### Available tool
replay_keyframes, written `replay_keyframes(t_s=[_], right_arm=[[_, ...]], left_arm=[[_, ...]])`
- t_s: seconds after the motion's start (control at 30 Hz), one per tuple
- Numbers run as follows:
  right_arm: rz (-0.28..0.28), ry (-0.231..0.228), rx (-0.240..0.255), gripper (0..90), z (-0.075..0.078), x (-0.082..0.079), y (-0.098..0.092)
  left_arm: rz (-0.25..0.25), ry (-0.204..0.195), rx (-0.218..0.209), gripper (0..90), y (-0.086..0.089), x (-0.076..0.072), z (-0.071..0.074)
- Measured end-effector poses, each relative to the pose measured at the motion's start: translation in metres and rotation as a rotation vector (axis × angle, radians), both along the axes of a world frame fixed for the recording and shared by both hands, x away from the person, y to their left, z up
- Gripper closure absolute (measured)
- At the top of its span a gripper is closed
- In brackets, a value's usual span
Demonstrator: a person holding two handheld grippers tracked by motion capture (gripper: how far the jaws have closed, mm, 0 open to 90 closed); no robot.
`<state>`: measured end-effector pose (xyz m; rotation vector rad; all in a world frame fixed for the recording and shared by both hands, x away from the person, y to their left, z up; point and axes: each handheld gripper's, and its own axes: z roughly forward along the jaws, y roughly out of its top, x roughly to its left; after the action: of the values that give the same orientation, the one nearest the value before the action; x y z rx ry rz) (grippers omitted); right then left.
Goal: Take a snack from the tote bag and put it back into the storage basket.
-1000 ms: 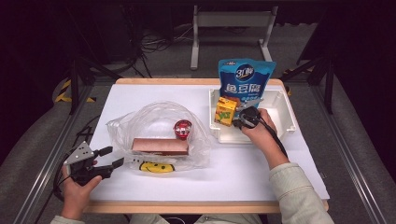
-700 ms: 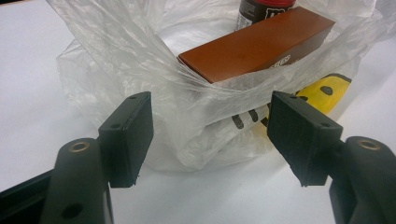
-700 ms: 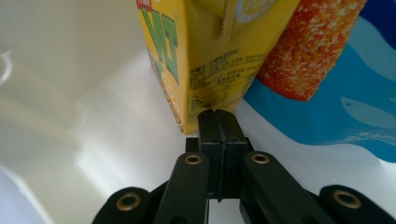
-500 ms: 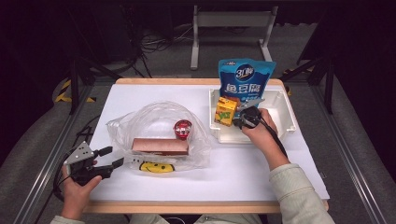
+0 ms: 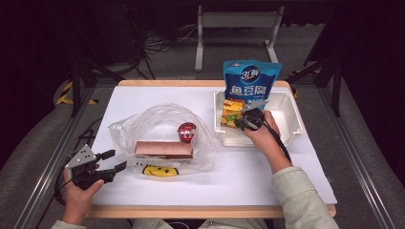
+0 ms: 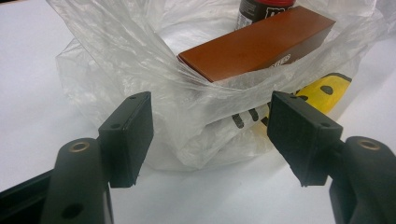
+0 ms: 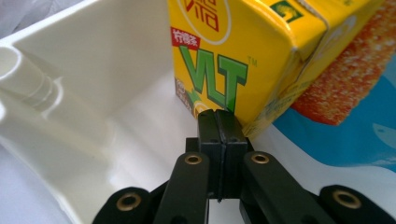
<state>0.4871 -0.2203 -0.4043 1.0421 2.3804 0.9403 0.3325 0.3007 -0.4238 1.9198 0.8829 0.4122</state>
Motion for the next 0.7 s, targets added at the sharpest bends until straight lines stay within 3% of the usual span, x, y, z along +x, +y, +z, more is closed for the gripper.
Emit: replay_keyframes(t_s=[0.7], right_arm=[[-0.037, 0.004, -0.033, 90.0, -0.0025, 0.0034, -0.0051]], left_arm=[[0.001, 0.0, -0.001, 32.1, 0.0, -0.0002, 0.0004]])
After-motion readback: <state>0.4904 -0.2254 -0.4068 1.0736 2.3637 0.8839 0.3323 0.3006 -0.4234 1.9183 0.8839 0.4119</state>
